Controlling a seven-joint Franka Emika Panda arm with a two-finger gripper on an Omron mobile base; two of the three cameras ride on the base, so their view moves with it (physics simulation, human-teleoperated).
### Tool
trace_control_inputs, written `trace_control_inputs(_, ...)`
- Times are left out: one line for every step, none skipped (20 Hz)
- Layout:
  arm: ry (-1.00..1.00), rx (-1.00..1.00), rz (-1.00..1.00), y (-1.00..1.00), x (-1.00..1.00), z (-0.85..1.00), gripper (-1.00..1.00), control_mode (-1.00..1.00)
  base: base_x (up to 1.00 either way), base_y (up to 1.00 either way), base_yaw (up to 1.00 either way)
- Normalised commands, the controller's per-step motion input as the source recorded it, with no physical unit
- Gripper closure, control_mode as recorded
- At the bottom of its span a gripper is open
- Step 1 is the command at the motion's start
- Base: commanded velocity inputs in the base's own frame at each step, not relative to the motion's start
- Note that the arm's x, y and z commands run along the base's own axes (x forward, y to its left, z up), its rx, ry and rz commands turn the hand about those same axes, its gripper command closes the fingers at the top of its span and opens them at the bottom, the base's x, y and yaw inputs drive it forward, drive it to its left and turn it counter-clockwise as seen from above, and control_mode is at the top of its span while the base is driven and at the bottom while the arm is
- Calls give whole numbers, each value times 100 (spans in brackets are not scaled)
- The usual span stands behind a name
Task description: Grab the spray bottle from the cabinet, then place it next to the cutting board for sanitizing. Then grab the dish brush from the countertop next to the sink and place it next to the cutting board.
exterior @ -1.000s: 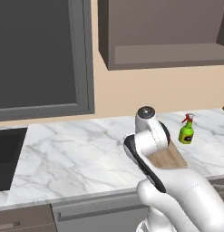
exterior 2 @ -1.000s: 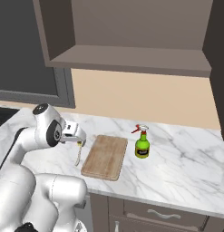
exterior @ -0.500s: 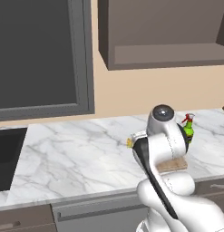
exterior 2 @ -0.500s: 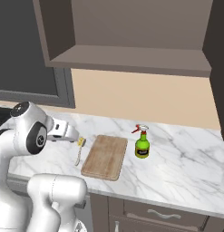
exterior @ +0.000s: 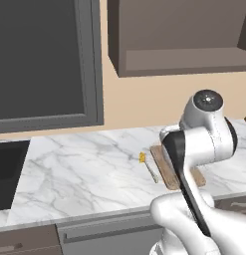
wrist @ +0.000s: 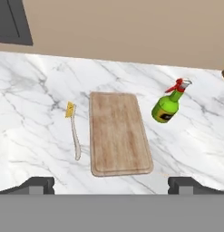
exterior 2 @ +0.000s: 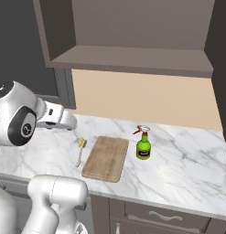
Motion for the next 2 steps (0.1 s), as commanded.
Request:
trace_control_inputs(-1,4,-2,-53,-35,56,-100,-100,0,0,0)
trace_control_inputs(0,6,-2,-66,-14,33,-100,-100,0,0,0)
